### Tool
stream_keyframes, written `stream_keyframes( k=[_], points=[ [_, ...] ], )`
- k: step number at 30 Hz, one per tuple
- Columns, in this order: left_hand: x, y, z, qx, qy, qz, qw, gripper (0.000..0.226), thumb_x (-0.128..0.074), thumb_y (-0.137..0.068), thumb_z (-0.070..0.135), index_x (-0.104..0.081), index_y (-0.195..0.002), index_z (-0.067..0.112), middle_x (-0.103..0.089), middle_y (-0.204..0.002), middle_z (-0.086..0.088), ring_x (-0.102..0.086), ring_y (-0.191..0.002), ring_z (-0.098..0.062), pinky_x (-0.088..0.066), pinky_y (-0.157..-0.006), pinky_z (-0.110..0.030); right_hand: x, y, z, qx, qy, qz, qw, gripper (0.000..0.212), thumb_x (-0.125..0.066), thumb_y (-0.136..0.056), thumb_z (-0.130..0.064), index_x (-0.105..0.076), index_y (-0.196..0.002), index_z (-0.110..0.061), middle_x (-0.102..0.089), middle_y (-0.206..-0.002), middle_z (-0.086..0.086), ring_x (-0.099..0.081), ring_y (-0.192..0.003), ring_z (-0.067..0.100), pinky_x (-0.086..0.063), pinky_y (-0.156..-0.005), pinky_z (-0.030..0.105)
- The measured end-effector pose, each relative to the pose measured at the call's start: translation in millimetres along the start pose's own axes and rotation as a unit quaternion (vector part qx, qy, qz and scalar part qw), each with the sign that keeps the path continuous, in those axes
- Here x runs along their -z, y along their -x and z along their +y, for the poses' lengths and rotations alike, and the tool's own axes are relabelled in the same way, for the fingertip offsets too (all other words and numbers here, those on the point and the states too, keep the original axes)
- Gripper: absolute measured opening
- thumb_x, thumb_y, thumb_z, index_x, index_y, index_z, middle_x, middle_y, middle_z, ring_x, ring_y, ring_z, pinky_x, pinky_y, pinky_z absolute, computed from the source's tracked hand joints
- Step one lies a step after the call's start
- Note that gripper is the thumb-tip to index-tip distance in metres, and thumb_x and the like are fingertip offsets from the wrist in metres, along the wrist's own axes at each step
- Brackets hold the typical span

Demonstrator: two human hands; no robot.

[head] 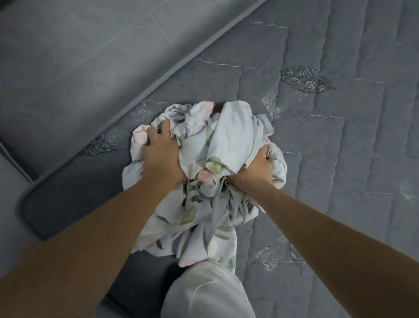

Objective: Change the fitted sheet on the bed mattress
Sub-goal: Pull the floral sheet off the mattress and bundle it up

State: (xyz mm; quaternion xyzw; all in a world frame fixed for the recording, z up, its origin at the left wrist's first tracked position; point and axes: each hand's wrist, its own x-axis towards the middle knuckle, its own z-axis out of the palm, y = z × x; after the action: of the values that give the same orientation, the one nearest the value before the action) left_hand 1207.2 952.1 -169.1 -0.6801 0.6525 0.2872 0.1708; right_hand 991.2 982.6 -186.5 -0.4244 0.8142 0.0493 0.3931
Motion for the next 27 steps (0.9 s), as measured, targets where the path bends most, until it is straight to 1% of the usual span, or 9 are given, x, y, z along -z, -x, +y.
stream_keyframes(
  k=[4, 6, 7, 9, 11, 15, 18, 23, 27],
  points=[
    [1.8, -5.9, -2.6, -0.015, 0.015, 0.024, 0.999, 0.066, -0.063, -0.092, 0.045, -0.042, -0.146, 0.013, -0.028, -0.152, -0.011, -0.034, -0.132, -0.042, -0.050, -0.086, -0.052, -0.6, -1.6, -2.7, 0.019, 0.010, 0.019, 1.000, 0.109, -0.077, -0.075, -0.058, -0.022, -0.158, -0.016, -0.045, -0.151, 0.005, -0.057, -0.130, 0.033, -0.045, -0.095, 0.034],
    [7.0, -2.3, -4.0, -0.024, 0.016, 0.015, 0.999, 0.073, -0.065, -0.091, 0.051, -0.040, -0.149, 0.013, -0.029, -0.153, -0.011, -0.035, -0.132, -0.041, -0.049, -0.087, -0.052, 4.8, 10.2, -2.9, 0.046, 0.014, 0.032, 0.998, 0.104, -0.080, -0.077, -0.053, -0.027, -0.160, -0.020, -0.044, -0.151, 0.007, -0.055, -0.131, 0.034, -0.046, -0.096, 0.035],
    [12.1, 1.8, -5.7, -0.030, 0.027, 0.010, 0.999, 0.080, -0.068, -0.089, 0.055, -0.038, -0.151, 0.014, -0.030, -0.152, -0.010, -0.036, -0.131, -0.041, -0.049, -0.089, -0.053, 8.1, 17.8, -3.8, 0.067, 0.011, 0.040, 0.997, 0.102, -0.081, -0.076, -0.052, -0.030, -0.158, -0.022, -0.045, -0.150, 0.008, -0.053, -0.132, 0.035, -0.048, -0.098, 0.038],
    [28.3, 11.4, -10.4, -0.046, 0.079, 0.004, 0.996, 0.098, -0.076, -0.080, 0.063, -0.034, -0.155, 0.016, -0.036, -0.151, -0.009, -0.039, -0.133, -0.040, -0.048, -0.099, -0.054, 21.0, 37.6, -13.2, 0.091, 0.005, 0.059, 0.994, 0.106, -0.077, -0.068, -0.067, -0.033, -0.156, -0.027, -0.048, -0.145, 0.006, -0.049, -0.133, 0.033, -0.051, -0.099, 0.044],
    [55.8, 13.4, -11.8, -0.064, 0.133, 0.017, 0.989, 0.112, -0.083, -0.072, 0.064, -0.029, -0.158, 0.017, -0.039, -0.154, -0.007, -0.040, -0.138, -0.039, -0.041, -0.109, -0.053, 39.5, 51.8, -27.5, 0.096, -0.031, 0.097, 0.990, 0.113, -0.074, -0.061, -0.075, -0.032, -0.155, -0.028, -0.051, -0.140, 0.003, -0.050, -0.128, 0.029, -0.051, -0.094, 0.043],
    [134.8, -27.4, 21.9, -0.174, 0.092, 0.105, 0.975, 0.107, -0.080, -0.071, 0.070, -0.035, -0.155, 0.021, -0.040, -0.154, -0.008, -0.043, -0.135, -0.038, -0.042, -0.109, -0.052, 89.9, 47.8, -52.8, 0.068, -0.126, 0.200, 0.969, 0.108, -0.091, -0.072, -0.050, -0.032, -0.156, -0.020, -0.049, -0.147, 0.004, -0.049, -0.136, 0.030, -0.041, -0.101, 0.032],
    [198.3, -70.3, 69.9, -0.234, 0.049, 0.119, 0.964, 0.104, -0.085, -0.073, 0.059, -0.036, -0.154, 0.017, -0.040, -0.154, -0.010, -0.043, -0.137, -0.039, -0.040, -0.109, -0.051, 137.4, 16.9, -69.4, 0.063, -0.176, 0.249, 0.950, 0.106, -0.093, -0.070, -0.046, -0.034, -0.156, -0.022, -0.050, -0.144, -0.002, -0.050, -0.135, 0.025, -0.044, -0.108, 0.036],
    [194.9, -141.5, 111.8, -0.221, -0.067, 0.025, 0.973, 0.110, -0.085, -0.065, 0.066, -0.042, -0.151, 0.012, -0.041, -0.152, -0.013, -0.041, -0.141, -0.036, -0.036, -0.115, -0.043, 144.0, -74.9, -69.3, -0.005, -0.168, 0.140, 0.976, 0.103, -0.085, -0.062, -0.060, -0.047, -0.153, -0.029, -0.056, -0.149, -0.002, -0.048, -0.141, 0.030, -0.043, -0.117, 0.044],
    [168.9, -197.5, 130.5, -0.212, -0.090, -0.010, 0.973, 0.101, -0.077, -0.072, 0.070, -0.043, -0.152, 0.018, -0.045, -0.152, -0.007, -0.046, -0.141, -0.030, -0.042, -0.111, -0.041, 119.0, -133.9, -44.3, -0.026, -0.200, 0.132, 0.971, 0.099, -0.078, -0.053, -0.063, -0.057, -0.143, -0.028, -0.065, -0.139, -0.005, -0.059, -0.131, 0.023, -0.050, -0.111, 0.044]
  ],
)
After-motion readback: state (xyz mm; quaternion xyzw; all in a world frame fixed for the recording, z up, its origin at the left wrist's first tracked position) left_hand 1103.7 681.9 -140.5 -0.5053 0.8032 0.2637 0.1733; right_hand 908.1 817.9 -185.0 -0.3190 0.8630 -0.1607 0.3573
